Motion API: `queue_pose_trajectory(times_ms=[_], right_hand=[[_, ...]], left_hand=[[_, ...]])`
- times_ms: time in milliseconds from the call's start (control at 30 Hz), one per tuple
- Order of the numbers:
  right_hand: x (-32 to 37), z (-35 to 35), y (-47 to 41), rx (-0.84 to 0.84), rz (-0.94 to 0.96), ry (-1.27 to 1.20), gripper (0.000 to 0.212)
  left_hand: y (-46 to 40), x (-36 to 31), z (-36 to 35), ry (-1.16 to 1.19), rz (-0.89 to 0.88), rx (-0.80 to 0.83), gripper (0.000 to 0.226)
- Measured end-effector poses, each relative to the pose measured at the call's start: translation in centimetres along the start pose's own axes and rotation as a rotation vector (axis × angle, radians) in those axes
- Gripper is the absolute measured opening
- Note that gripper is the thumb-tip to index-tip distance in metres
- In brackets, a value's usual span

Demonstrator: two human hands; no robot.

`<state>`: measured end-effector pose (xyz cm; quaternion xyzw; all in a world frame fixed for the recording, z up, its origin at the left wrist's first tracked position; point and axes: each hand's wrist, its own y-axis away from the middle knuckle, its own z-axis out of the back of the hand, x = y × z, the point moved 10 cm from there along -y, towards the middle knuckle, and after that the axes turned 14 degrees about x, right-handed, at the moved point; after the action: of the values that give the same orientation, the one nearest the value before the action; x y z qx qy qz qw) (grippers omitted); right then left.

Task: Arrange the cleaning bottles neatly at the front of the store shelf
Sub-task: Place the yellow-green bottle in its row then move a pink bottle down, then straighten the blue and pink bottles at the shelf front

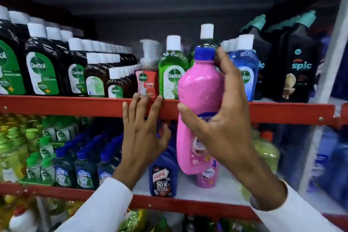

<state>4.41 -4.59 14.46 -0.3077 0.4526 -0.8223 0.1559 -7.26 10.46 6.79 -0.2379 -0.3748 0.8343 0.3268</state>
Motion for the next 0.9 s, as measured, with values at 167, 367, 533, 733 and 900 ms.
queue_pose_trajectory(times_ms=[167, 367, 533, 733, 900], right_hand=[[-7.9, -0.2, 6.4, 0.003, -0.178, 0.066, 0.099], [-16.3, -2.2, 11.1, -0.093, -0.303, 0.055, 0.096], [-19.7, -3.7, 12.0, -0.163, -0.355, 0.067, 0.092], [-21.0, -5.8, 13.1, -0.147, -0.384, 0.070, 0.086], [-21.3, -6.8, 13.1, -0.091, -0.396, 0.093, 0.088]], left_hand=[[-0.1, -0.9, -0.4, 0.047, 0.051, -0.052, 0.068], [-0.2, -1.1, -0.5, 0.051, 0.055, -0.055, 0.065], [0.0, -1.0, -0.8, 0.057, 0.052, -0.040, 0.065], [-0.1, -0.8, -1.2, 0.044, 0.060, -0.026, 0.067], [0.0, -0.7, -1.4, 0.046, 0.059, -0.031, 0.066]])
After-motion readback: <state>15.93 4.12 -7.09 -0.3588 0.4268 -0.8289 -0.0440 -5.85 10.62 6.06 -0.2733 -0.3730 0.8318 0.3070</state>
